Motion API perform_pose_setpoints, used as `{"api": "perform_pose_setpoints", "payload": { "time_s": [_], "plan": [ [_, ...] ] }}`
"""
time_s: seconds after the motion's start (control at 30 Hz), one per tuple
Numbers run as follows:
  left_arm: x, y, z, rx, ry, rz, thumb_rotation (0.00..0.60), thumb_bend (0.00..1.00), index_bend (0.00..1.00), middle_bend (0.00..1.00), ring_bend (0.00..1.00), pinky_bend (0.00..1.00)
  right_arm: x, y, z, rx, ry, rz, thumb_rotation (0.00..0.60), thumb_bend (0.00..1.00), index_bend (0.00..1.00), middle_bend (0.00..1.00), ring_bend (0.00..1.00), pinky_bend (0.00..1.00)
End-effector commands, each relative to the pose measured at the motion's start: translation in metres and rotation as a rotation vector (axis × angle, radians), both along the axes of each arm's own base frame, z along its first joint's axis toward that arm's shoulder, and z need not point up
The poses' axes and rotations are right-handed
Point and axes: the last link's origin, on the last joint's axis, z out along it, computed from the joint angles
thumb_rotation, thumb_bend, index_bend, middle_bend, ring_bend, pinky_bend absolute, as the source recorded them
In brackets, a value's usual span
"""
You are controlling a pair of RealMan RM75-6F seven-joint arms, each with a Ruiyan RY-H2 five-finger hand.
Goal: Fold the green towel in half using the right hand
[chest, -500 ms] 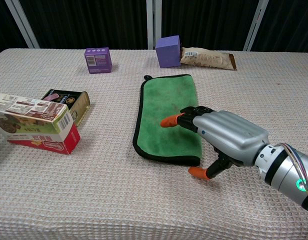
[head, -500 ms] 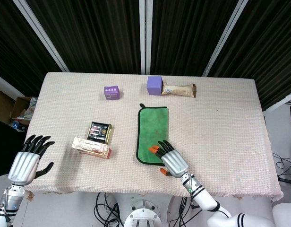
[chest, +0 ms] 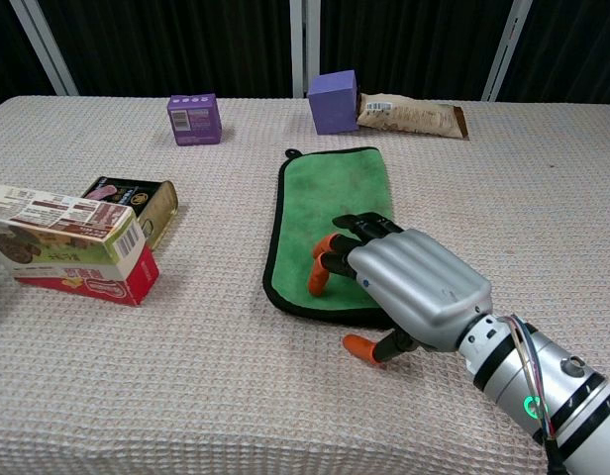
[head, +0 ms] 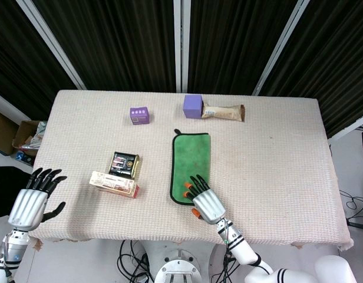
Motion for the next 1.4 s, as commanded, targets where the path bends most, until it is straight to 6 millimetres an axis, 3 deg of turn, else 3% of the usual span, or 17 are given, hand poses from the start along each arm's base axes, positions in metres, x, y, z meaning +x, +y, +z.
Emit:
{"api": "perform_pose_setpoints", "payload": {
  "time_s": [0.03, 0.33, 0.57, 0.83, 0.93, 1.13, 1.4],
  "plan": [
    [-0.001, 0.000, 0.000, 0.001, -0.001, 0.000, 0.600, 0.23, 0.24, 0.14, 0.12, 0.09, -0.001, -0.001, -0.004, -0.017, -0.009, -0.010, 0.600, 0.21, 0.42, 0.20, 0.00, 0.00],
    [-0.004, -0.002, 0.002, 0.009, -0.007, 0.009, 0.600, 0.23, 0.24, 0.14, 0.12, 0.09, -0.003, -0.010, -0.002, -0.039, -0.003, -0.021, 0.600, 0.35, 0.56, 0.23, 0.00, 0.01],
    [-0.005, -0.002, 0.003, 0.012, -0.008, 0.009, 0.600, 0.23, 0.24, 0.14, 0.12, 0.09, -0.001, -0.006, 0.009, -0.031, -0.040, 0.002, 0.600, 0.48, 0.60, 0.25, 0.00, 0.01],
    [-0.006, -0.002, 0.003, 0.010, -0.007, 0.013, 0.600, 0.23, 0.24, 0.14, 0.12, 0.09, -0.004, 0.025, 0.045, 0.087, -0.088, 0.038, 0.600, 0.49, 0.62, 0.25, 0.00, 0.00],
    [-0.005, -0.002, 0.002, 0.007, -0.008, 0.014, 0.600, 0.23, 0.24, 0.14, 0.12, 0.09, -0.008, 0.025, 0.062, 0.054, -0.113, 0.012, 0.600, 0.49, 0.62, 0.25, 0.00, 0.00],
    [-0.003, -0.001, 0.002, 0.007, -0.007, 0.005, 0.600, 0.23, 0.24, 0.14, 0.12, 0.09, -0.011, -0.025, 0.080, -0.066, -0.134, -0.114, 0.600, 0.49, 0.62, 0.25, 0.00, 0.00],
    [-0.004, -0.001, 0.003, 0.002, -0.001, 0.020, 0.600, 0.23, 0.24, 0.14, 0.12, 0.09, 0.006, -0.096, 0.065, -0.047, -0.077, -0.153, 0.600, 0.49, 0.62, 0.25, 0.00, 0.00]
  ]
}}
